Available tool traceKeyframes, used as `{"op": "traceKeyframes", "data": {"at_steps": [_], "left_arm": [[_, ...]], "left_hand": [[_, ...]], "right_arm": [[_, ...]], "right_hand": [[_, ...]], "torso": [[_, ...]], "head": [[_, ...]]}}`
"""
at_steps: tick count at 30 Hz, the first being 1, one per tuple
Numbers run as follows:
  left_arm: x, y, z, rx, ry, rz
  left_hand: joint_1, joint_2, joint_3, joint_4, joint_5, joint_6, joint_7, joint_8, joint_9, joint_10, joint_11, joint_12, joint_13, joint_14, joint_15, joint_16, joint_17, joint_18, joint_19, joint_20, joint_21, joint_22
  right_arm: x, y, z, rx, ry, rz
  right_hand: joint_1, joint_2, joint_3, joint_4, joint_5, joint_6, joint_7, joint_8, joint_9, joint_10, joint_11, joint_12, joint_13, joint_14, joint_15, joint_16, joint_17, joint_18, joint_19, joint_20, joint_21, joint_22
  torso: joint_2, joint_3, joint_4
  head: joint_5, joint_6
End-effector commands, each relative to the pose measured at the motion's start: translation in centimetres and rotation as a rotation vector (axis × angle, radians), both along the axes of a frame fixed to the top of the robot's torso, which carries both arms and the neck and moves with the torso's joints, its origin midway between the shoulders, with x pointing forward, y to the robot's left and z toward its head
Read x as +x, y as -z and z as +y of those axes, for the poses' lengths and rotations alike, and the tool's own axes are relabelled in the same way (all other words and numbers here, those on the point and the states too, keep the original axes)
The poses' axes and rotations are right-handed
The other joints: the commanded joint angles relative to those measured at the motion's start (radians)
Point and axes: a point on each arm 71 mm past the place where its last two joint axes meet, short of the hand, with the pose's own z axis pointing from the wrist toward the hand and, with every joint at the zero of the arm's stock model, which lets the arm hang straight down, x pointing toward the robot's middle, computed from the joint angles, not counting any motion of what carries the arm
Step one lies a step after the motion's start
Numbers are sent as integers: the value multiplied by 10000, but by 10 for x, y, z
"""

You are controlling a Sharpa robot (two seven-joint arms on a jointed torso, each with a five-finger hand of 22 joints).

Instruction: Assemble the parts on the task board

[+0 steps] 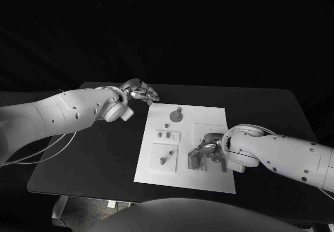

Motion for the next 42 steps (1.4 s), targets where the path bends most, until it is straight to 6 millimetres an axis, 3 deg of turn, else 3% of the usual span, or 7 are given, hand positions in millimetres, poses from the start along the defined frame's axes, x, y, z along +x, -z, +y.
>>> {"op": "traceKeyframes", "data": {"at_steps": [1,16,27,34,38,42], "left_arm": [[0,-1,-2,-37,117,-12],[0,-1,-2,-22,110,-15],[0,-1,-2,-12,106,-14],[0,-1,-1,-3,97,-2],[1,-1,-1,2,83,-6],[1,-1,1,12,58,-13]], "left_hand": [[-101,-17,-5,78,-50,20,44,47,-17,38,15,-46,-11,84,-2,-35,10,143,50,0,-60,10],[-95,-20,-3,85,-50,18,42,49,-22,37,16,-50,-13,85,-2,-42,17,143,50,-1,-63,15],[-92,-22,-1,90,-50,17,43,51,-26,36,17,-53,-14,87,-2,-46,22,143,51,-1,-64,19],[-90,-22,-1,94,-50,16,44,51,-28,35,18,-55,-16,89,-2,-49,26,143,51,-1,-66,22],[-89,-21,0,96,-50,16,45,52,-29,34,18,-56,-16,89,-3,-51,27,143,51,-1,-66,23],[-89,-21,0,98,-50,17,46,53,-30,35,19,-57,-16,90,-3,-52,29,143,52,-1,-66,24]], "right_arm": [[-2,0,4,165,-236,-5],[-3,0,4,260,-264,-27],[-2,0,2,277,-144,-101],[-2,-2,-2,606,-277,-327],[-4,-6,-5,1047,-652,-693],[-7,-15,-7,1600,-951,-1478]], "right_hand": [[37,-81,37,-18,-65,-28,31,-65,15,-210,42,-47,-9,-76,-4,-36,-8,438,-14,-45,-56,14],[26,-268,55,54,-117,-55,44,-77,37,-263,55,-48,-50,-123,6,-45,-51,438,-25,-35,-71,10],[-77,-517,171,435,-148,-96,49,-79,98,-326,58,-33,-104,-167,0,-45,-76,438,-20,-50,-85,-2],[-2,-507,223,480,-147,-101,45,-71,126,-330,55,-15,-109,-160,-5,-38,-59,438,-13,-67,-76,2],[386,-346,139,124,-143,-113,48,-55,180,-342,58,15,-129,-173,-6,-32,-80,438,-8,-93,-47,22],[1360,-326,212,-612,-143,-53,28,-3,244,-173,39,126,-64,-59,-10,-24,10,438,62,-134,7,40]], "torso": [[0,-3,4],[1,0,-1],[0,0,1],[-1,-2,8],[-3,-1,6],[-4,-1,-2]], "head": [[1,1],[32,1],[22,1],[-15,1],[-6,1],[0,1]]}}
